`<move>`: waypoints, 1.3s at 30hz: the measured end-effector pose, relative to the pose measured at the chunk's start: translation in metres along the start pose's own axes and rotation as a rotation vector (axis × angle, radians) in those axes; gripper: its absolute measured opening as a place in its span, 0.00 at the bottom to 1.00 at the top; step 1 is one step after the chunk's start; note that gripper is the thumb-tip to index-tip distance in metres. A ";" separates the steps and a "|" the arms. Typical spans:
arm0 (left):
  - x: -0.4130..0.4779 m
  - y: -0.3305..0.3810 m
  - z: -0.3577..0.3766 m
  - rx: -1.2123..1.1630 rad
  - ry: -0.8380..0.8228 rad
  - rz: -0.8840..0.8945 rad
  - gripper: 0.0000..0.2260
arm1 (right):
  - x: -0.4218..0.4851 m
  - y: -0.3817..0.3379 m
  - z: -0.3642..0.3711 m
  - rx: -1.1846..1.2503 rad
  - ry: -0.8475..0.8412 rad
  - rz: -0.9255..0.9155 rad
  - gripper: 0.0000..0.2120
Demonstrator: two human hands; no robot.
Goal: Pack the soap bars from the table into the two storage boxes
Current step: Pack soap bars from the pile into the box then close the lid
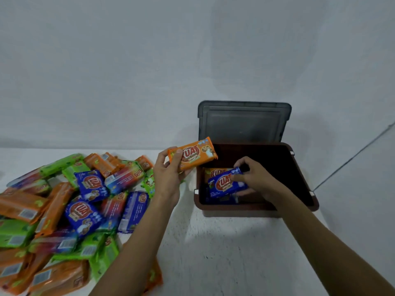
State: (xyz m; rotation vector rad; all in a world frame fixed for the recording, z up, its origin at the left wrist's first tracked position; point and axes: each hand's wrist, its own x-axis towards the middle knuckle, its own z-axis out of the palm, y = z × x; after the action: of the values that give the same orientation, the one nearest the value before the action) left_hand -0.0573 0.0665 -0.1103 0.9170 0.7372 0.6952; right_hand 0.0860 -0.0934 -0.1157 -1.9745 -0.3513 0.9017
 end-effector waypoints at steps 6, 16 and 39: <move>0.000 -0.008 0.006 0.055 -0.018 -0.005 0.06 | 0.013 0.015 0.005 -0.131 -0.043 0.086 0.15; 0.000 -0.010 0.011 0.129 -0.041 0.019 0.07 | 0.016 0.023 0.011 -0.593 0.046 -0.022 0.16; 0.021 -0.016 0.001 0.870 -0.142 0.460 0.15 | 0.004 -0.010 -0.011 0.430 0.018 -0.269 0.12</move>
State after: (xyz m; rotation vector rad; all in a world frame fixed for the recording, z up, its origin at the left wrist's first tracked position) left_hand -0.0411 0.0761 -0.1292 1.9544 0.7080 0.6963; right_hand 0.0974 -0.0924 -0.1055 -1.4988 -0.3674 0.7158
